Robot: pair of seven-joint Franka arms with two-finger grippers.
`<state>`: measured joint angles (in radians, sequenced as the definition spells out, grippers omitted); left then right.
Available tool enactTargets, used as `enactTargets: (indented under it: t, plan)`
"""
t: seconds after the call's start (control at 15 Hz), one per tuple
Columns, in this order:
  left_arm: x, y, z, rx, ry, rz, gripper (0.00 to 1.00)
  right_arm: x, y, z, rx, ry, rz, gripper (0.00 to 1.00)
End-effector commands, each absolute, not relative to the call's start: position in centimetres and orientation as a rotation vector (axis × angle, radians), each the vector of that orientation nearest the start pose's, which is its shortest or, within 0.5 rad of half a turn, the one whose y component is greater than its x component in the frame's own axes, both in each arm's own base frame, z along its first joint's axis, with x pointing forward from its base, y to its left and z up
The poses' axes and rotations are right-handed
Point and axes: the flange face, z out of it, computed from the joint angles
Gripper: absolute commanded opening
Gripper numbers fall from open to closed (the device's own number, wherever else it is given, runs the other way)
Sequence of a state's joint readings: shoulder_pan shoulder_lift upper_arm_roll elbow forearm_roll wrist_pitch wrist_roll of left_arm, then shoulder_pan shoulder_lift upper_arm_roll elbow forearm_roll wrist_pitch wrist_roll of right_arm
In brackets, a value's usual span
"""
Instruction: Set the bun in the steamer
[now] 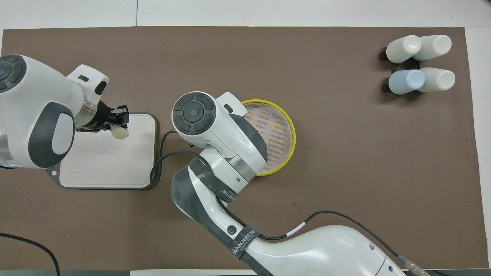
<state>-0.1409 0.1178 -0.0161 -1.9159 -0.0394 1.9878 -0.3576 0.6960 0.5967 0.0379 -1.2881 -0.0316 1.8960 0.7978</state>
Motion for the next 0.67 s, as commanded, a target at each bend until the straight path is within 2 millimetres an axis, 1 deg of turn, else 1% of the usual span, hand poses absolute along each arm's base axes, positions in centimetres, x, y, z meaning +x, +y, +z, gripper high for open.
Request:
enactTargets:
  t: [0.0,0.07,0.13,0.2,0.27,0.33,0.4,0.47,0.54,0.6]
  plan:
    - [57.2,-9.7,43.7,-3.155,-0.369,0.104,0.3,54.5,47.9,39.2,-3.146,0.097,-0.058,0.61]
    - [57.3,-9.7,43.8,-3.155,-0.372,0.102,0.3,54.5,47.8,39.1,-3.146,0.097,-0.058,0.56]
    - [57.3,-9.7,44.0,-3.156,-0.372,0.103,0.3,54.5,47.8,39.0,-3.148,0.097,-0.054,0.45]
    - [57.3,-9.7,44.3,-3.155,-0.37,0.107,0.3,54.5,47.7,39.0,-3.151,0.096,-0.052,0.27]
    - [57.5,-9.7,44.7,-3.157,-0.371,0.105,0.3,54.4,47.6,39.2,-3.165,0.084,-0.053,0.0]
    - [57.5,-10.0,45.0,-3.157,-0.368,0.103,0.3,54.4,47.4,39.6,-3.189,0.075,-0.063,0.0]
    - [57.5,-10.5,45.1,-3.155,-0.382,0.102,0.3,54.2,47.0,39.5,-3.231,0.062,-0.038,0.0]
    - [57.5,-11.3,45.6,-3.158,-0.393,0.09,0.3,54.2,46.7,39.9,-3.257,0.059,-0.03,0.0]
    - [57.7,-11.8,46.0,-3.161,-0.407,0.088,0.3,54.4,47.0,41.2,-3.248,0.057,-0.047,0.0]
    - [57.7,-12.3,46.3,-3.175,-0.429,0.094,0.3,54.6,46.9,41.7,-3.241,0.062,-0.053,0.0]
